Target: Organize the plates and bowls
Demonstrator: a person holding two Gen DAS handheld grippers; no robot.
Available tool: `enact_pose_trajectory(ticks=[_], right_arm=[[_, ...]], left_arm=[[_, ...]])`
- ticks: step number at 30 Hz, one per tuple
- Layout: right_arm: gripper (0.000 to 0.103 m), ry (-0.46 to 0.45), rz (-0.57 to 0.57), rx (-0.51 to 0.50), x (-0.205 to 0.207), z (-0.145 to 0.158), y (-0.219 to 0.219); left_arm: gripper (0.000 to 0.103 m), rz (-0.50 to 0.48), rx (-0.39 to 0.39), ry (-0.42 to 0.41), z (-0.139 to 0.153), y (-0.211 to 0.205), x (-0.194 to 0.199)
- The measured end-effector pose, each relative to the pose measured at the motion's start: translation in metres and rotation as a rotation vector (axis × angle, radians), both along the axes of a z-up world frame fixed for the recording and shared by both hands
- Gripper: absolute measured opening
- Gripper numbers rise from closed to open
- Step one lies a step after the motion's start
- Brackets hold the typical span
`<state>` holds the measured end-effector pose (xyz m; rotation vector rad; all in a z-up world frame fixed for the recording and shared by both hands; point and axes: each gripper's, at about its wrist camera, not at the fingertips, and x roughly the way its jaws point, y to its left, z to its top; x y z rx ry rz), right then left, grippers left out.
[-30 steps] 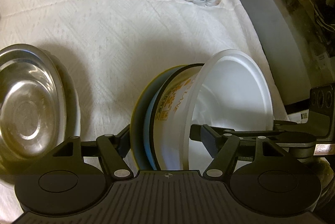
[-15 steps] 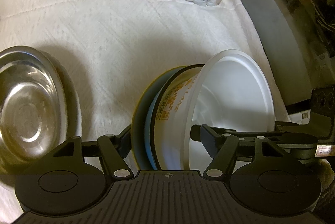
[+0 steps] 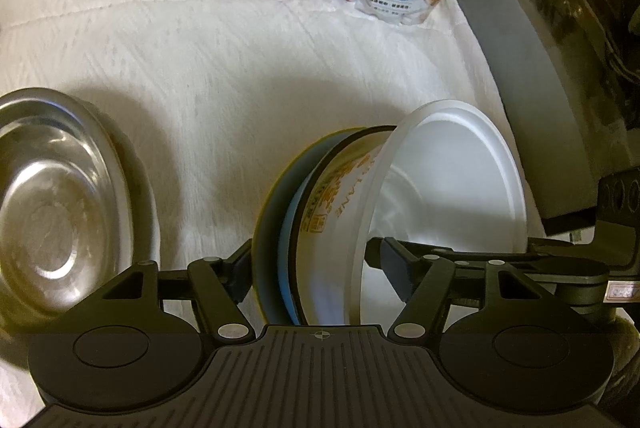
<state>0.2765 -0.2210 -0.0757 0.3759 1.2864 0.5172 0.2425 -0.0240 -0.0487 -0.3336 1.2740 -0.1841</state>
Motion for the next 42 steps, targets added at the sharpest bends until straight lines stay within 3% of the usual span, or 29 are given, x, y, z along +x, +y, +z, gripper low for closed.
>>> enact_pose_trajectory(ticks=[18, 37, 42], right_arm=[[0.058, -0.027, 0.024, -0.012, 0.0021, 0.0011, 0.0054], [0.058, 0.005, 0.039, 0.015, 0.0021, -0.0032, 0.0001], [0.058, -0.029, 0.058, -0.011, 0.0038, 0.0013, 0.0039]], left_arm=[[0.065, -0.013, 0.011, -0.013, -0.0015, 0.0044, 0.0001], [0.065, 0.017, 0.027, -0.006, 0.0001, 0.0039, 0.0017], [0.064, 0.026, 0.019, -0.003, 0.0000, 0.0053, 0.0023]])
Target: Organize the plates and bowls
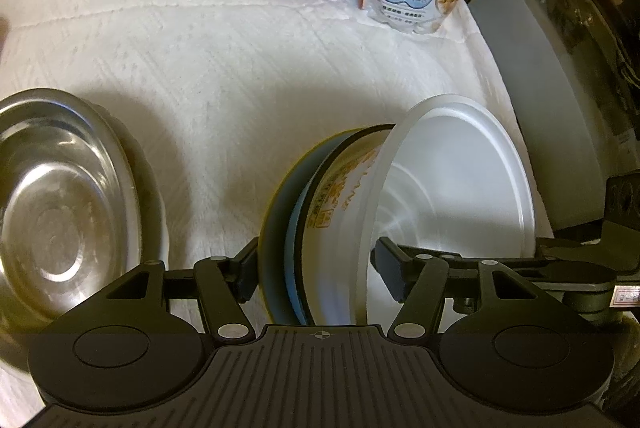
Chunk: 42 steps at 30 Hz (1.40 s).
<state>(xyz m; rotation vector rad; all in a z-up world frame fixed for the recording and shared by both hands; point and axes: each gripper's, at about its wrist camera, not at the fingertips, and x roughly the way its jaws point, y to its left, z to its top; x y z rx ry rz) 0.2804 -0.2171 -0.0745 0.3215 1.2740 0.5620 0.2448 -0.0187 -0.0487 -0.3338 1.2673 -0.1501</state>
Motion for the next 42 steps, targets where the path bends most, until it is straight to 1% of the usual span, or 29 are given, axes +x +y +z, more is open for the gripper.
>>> enact_pose_trajectory(ticks=[3, 7, 13, 16, 19, 30, 38, 42], right_arm=[[0.058, -0.003, 0.009, -0.005, 0.001, 0.000, 0.001], [0.058, 0.015, 0.009, 0.007, 0.003, -0.001, 0.000], [0.058, 0.034, -0.009, 0.008, 0.002, -0.001, 0.001], [0.058, 0.050, -0.026, -0.003, 0.004, 0.000, 0.003], [0.058, 0.064, -0.035, 0.000, 0.007, 0.000, 0.002], [0.058, 0.062, -0.033, -0.002, 0.010, 0.003, 0.005], [0.058, 0.039, -0.031, -0.018, 0.011, 0.025, 0.012], [0.058, 0.005, -0.031, -0.039, 0.010, 0.050, 0.021]], left_arm=[[0.063, 0.003, -0.003, -0.001, 0.000, 0.000, -0.001], [0.063, 0.007, 0.000, -0.001, 0.000, 0.000, -0.001], [0.063, 0.009, -0.003, 0.001, 0.000, 0.000, -0.001], [0.063, 0.017, -0.017, 0.016, -0.001, 0.004, 0.001], [0.063, 0.013, -0.012, 0.011, 0.000, 0.003, 0.001], [0.063, 0.021, -0.014, 0.001, 0.002, 0.004, 0.000], [0.063, 0.019, -0.031, -0.020, 0.021, 0.013, 0.000], [0.063, 0.014, -0.050, -0.045, 0.040, 0.022, 0.000]])
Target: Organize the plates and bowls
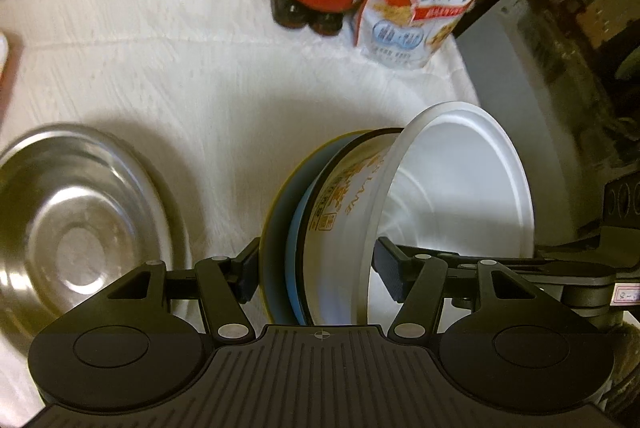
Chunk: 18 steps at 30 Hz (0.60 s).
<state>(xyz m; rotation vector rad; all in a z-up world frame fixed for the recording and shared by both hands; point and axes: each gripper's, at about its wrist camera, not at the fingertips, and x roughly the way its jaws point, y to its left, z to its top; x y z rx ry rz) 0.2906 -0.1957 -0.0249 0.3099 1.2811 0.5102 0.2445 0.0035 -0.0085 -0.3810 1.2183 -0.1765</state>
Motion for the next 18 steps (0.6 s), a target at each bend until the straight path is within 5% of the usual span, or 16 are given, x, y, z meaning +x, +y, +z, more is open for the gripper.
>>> enact_pose_trajectory(ticks=[9, 18], right_arm=[[0.057, -0.119, 0.050, -0.003, -0.006, 0.058, 0.058], [0.057, -0.087, 0.181, 0.002, 0.004, 0.050, 0.163]], left_arm=[[0.063, 0.050, -0.006, -0.101, 0.053, 0.055, -0.017], [0.063, 0.196, 0.006, -0.087, 0.049, 0.147, -0.043]])
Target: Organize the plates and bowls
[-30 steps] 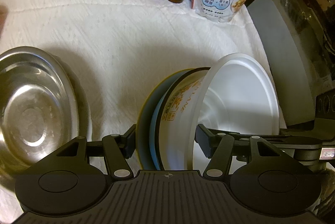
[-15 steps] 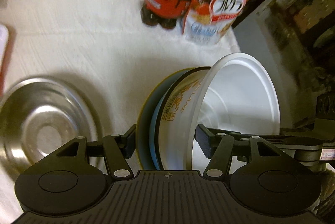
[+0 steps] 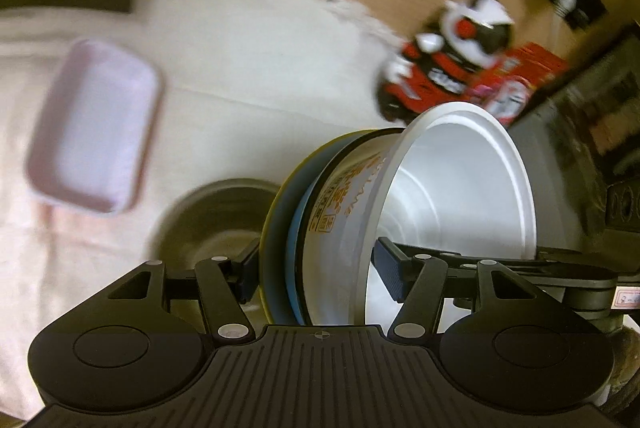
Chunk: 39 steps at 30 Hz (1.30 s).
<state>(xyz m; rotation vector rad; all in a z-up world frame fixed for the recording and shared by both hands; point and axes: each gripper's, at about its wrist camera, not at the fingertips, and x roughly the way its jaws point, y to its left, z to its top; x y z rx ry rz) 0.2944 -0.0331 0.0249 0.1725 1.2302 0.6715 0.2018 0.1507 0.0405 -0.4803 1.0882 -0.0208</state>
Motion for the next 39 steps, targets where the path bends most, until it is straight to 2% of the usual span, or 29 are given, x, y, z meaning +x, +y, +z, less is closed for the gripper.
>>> enact_pose_trajectory(ticks=[6, 10, 14, 18, 20, 22, 28, 39], right_arm=[[0.056, 0.082, 0.054, -0.029, 0.004, -0.033, 0.046], [0.056, 0.139, 0.062, -0.059, 0.008, -0.057, 0.058], [0.056, 0.163, 0.064, -0.077, 0.005, -0.071, 0.060], [0.056, 0.092, 0.084, -0.124, 0.003, -0.067, 0.067], [0.057, 0.057, 0.087, -0.154, 0.001, -0.064, 0.070], [0.058, 0.058, 0.094, -0.158, 0.002, -0.064, 0.071], [0.058, 0.084, 0.112, -0.159, 0.007, -0.064, 0.068], [0.058, 0.071, 0.108, -0.149, 0.008, -0.056, 0.063]], left_arm=[[0.063, 0.058, -0.026, 0.074, -0.031, 0.038, -0.008], [0.063, 0.073, -0.052, 0.123, -0.055, 0.049, -0.009], [0.062, 0.062, -0.043, 0.149, -0.067, 0.049, -0.008], [0.058, 0.057, -0.023, 0.145, -0.070, 0.049, -0.007], [0.052, 0.048, 0.006, 0.142, -0.070, 0.047, -0.005], [0.050, 0.042, 0.027, 0.143, -0.070, 0.045, -0.004], [0.039, 0.052, 0.027, 0.151, -0.072, 0.051, -0.005], [0.038, 0.067, 0.059, 0.156, -0.066, 0.047, -0.005]])
